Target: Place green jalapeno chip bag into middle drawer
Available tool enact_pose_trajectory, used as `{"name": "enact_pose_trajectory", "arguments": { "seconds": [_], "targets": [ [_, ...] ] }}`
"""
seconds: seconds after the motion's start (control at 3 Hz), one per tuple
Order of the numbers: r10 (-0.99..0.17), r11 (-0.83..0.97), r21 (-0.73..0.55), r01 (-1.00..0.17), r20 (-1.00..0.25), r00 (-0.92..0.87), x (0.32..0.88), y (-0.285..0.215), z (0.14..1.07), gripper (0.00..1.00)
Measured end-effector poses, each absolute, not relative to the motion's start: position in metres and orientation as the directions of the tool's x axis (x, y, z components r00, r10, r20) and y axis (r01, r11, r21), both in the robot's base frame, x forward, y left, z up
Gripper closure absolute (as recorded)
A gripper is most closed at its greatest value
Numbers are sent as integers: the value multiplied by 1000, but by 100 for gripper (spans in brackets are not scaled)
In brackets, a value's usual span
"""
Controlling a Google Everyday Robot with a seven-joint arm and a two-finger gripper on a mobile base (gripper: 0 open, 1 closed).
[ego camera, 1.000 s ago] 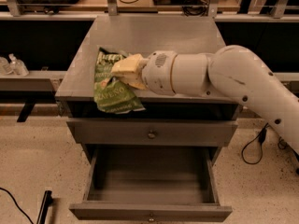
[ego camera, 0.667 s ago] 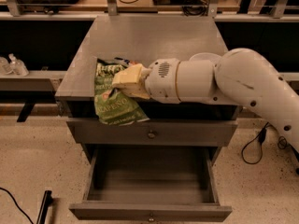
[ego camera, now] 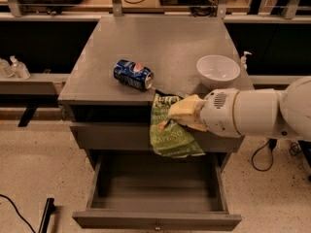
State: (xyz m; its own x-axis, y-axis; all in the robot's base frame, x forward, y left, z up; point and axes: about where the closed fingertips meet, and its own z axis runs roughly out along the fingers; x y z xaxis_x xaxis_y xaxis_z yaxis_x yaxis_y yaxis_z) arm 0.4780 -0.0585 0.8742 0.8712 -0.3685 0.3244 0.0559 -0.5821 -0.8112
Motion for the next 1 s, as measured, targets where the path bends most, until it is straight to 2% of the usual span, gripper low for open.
{"name": "enact_pose_trajectory", "arguments": {
  "seconds": [0.33,1.0],
  "targets": [
    [-368,-582,-811,56,324,871,478,-59,874,100],
    [-457,-475,-875,-93,155,876,425,-61,766,100]
  ]
}}
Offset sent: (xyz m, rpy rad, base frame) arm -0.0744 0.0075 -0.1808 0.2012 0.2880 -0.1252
